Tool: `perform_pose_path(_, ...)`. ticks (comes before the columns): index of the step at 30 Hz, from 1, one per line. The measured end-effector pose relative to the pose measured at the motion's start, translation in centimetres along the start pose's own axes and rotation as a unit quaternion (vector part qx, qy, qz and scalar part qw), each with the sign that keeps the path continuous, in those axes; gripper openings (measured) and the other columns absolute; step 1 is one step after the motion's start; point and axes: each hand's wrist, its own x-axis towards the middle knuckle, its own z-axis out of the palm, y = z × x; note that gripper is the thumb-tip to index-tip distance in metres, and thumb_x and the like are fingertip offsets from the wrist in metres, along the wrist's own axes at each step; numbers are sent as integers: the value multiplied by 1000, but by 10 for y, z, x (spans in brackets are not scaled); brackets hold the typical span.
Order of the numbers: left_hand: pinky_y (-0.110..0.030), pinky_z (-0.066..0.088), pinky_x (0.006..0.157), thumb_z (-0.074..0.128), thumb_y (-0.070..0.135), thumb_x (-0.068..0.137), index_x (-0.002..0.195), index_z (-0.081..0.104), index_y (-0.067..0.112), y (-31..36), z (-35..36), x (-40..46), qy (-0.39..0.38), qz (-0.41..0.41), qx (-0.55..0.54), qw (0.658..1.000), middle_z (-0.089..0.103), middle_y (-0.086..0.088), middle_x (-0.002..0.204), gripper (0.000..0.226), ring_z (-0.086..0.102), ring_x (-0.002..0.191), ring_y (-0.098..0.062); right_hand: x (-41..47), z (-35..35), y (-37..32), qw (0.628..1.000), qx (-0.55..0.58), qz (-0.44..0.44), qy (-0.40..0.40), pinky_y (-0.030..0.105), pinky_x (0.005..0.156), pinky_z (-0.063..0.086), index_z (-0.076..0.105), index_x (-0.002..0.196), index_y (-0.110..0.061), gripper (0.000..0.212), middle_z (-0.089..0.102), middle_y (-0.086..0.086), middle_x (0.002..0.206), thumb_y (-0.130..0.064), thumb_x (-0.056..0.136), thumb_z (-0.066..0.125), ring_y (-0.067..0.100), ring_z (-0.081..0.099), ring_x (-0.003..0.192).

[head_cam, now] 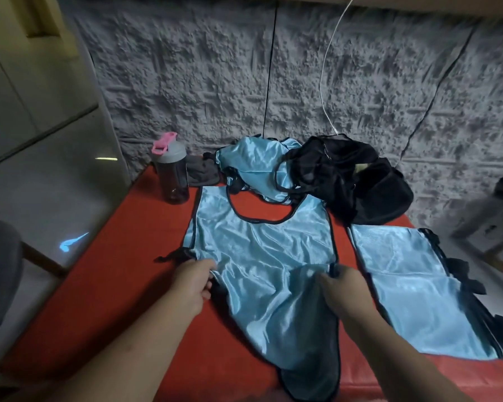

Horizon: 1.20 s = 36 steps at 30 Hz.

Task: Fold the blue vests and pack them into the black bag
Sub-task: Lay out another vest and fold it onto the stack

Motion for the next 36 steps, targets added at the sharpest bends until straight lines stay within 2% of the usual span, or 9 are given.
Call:
perform_pose_path(4,-23,38,48,75,30,86,84,66,13,7,-15,7,29,53,40,997,60,-4,71,19,49,57,-16,19,-17,3,997,63,28,19,32,57,51,69,78,-8,13,69,10,73,-17,85,75,28,67,70)
perform_pose_path(7,-40,56,78,73,43,88,87,70,12,17,-28,9,53,107,52,992,73,-7,91,31,64,81,-23,32,-26,10,983,168,69,14,51,73,62,74,81,-7,11,74,17,79,-15,84,80,34,72,74)
perform_pose_path(11,-33,47,76,70,56,88,85,71,12,32,-46,1,24,162,118,979,70,4,80,44,62,82,-14,41,-23,16,975,205,83,-15,59,80,61,76,82,-8,11,74,15,77,-16,82,83,34,72,74)
perform_pose_path(18,-39,54,87,77,6,66,114,71,3,52,-78,-27,-225,113,170,953,74,-20,111,49,70,98,-32,58,-22,13,957,275,75,-61,55,83,61,77,90,-3,4,74,26,93,-6,88,75,36,71,78)
perform_pose_path(23,-43,57,89,68,10,92,116,66,-9,48,-78,-14,-125,57,63,988,70,-29,113,31,70,101,-37,58,-21,12,943,297,72,-132,31,59,54,70,111,-4,23,76,14,90,0,89,72,24,71,74)
perform_pose_path(27,-34,49,83,78,20,86,103,70,13,35,-79,-9,-40,71,144,986,74,-10,97,20,65,85,-20,55,-19,23,982,176,53,-51,33,73,55,53,144,-16,80,72,8,109,-19,73,89,25,71,93)
perform_pose_path(29,-34,51,79,84,30,81,100,58,23,30,-83,-9,62,154,251,954,66,-1,91,33,62,82,-18,43,-21,22,999,48,-14,16,29,67,50,61,134,-17,64,73,3,98,-24,75,86,21,68,85)
perform_pose_path(32,-41,53,79,81,46,75,84,52,22,19,-85,-26,191,299,460,814,64,-6,89,39,63,88,-31,17,-27,27,988,-142,-53,28,30,61,45,66,81,-23,17,66,-4,75,-38,82,74,22,61,72)
perform_pose_path(36,-32,49,69,59,63,85,86,63,16,-3,-83,-58,137,233,644,716,72,-3,94,47,69,90,-29,-6,-19,48,961,-270,19,-58,29,55,43,65,69,-13,45,64,4,65,-56,84,62,27,63,64)
